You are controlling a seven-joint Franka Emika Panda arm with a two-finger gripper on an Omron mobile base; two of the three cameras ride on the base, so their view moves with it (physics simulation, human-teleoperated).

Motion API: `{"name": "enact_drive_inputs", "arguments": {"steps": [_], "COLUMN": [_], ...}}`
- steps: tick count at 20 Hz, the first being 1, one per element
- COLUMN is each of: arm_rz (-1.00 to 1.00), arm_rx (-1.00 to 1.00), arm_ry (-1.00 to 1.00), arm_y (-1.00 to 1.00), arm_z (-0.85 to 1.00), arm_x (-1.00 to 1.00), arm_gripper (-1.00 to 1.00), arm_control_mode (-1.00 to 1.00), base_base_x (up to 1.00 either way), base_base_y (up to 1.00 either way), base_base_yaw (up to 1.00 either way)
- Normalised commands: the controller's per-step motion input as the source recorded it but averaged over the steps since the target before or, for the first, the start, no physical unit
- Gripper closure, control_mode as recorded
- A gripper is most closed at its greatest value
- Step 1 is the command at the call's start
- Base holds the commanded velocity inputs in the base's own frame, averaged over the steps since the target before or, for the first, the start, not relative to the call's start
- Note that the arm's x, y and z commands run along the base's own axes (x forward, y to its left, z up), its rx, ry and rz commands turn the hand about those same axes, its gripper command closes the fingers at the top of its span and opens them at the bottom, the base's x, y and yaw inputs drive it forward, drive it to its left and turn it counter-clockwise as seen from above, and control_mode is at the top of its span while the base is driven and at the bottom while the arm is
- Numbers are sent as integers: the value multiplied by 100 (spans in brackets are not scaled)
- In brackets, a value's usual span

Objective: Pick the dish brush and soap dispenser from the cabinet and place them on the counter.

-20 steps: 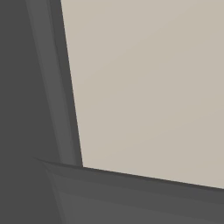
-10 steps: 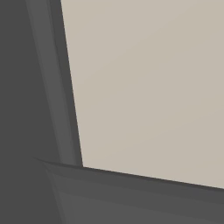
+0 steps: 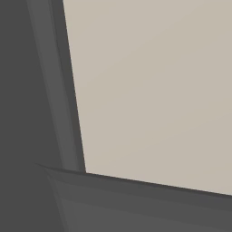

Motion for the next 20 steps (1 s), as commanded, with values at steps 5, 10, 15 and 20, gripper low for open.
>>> {"name": "enact_drive_inputs", "arguments": {"steps": [5, 10, 15, 20], "arm_rz": [6, 7, 3, 0], "arm_rx": [0, 0, 0, -2], "arm_ry": [-26, -29, -29, -23], "arm_y": [0, 10, 43, 35], "arm_z": [-56, -96, -56, -27], "arm_x": [-89, -93, -69, -53], "arm_gripper": [100, 100, 100, 100], "arm_control_mode": [-100, -100, -100, -100], "base_base_x": [0, 0, 0, 0], "base_base_y": [0, 0, 0, 0], "base_base_yaw": [0, 0, 0, 0]}}
